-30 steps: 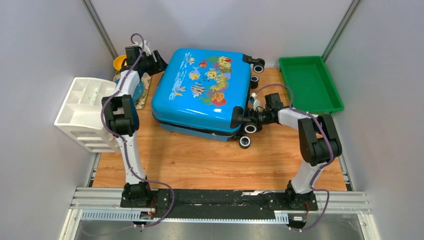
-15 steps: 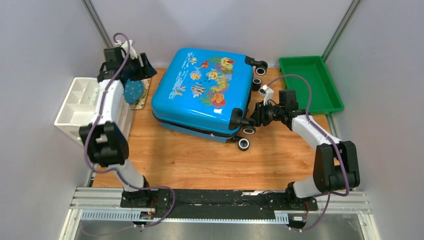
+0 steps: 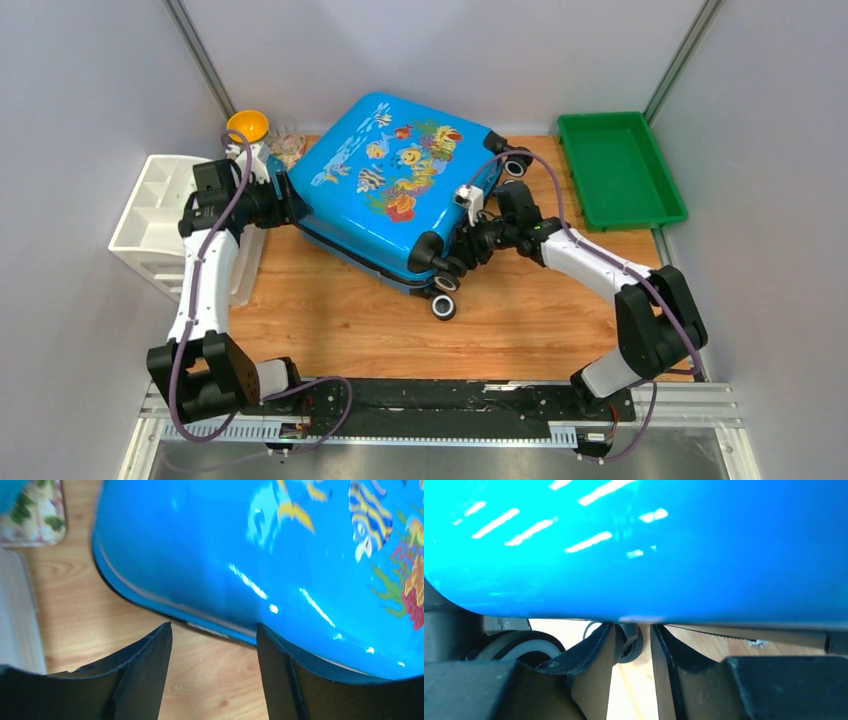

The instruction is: Open, take out, and arrange the luggage

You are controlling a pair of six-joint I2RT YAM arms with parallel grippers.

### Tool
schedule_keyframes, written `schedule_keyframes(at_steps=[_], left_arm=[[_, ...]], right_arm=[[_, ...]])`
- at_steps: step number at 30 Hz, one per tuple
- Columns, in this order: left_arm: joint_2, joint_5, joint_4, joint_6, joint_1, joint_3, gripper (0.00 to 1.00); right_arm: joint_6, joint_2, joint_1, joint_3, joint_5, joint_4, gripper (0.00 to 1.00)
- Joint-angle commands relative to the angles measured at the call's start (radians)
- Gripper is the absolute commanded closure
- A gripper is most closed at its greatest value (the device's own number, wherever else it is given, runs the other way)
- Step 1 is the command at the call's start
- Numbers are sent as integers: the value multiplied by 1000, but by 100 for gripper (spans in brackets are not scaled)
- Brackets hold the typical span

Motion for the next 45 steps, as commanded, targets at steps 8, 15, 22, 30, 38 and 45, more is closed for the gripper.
schedule_keyframes(at_steps=[8, 15, 22, 30, 38, 45], left_arm=[[399, 63, 202, -124, 0, 172, 32], [674, 75, 201, -139, -46, 485, 34], [617, 101, 171, -113, -54, 455, 32], [327, 141, 202, -12, -6, 142, 28], [195, 144, 162, 30, -3, 60, 27], [172, 153, 171, -12, -3, 36, 27]], right_arm=[[8, -136, -112, 135, 186, 150, 54], [-43, -277, -127, 8, 411, 107, 29], [66, -201, -114, -104, 299, 286, 37], [69, -23, 9, -239, 387, 772, 39], [55, 88, 69, -212, 361, 888, 41], [57, 149, 94, -186, 427, 914, 52]])
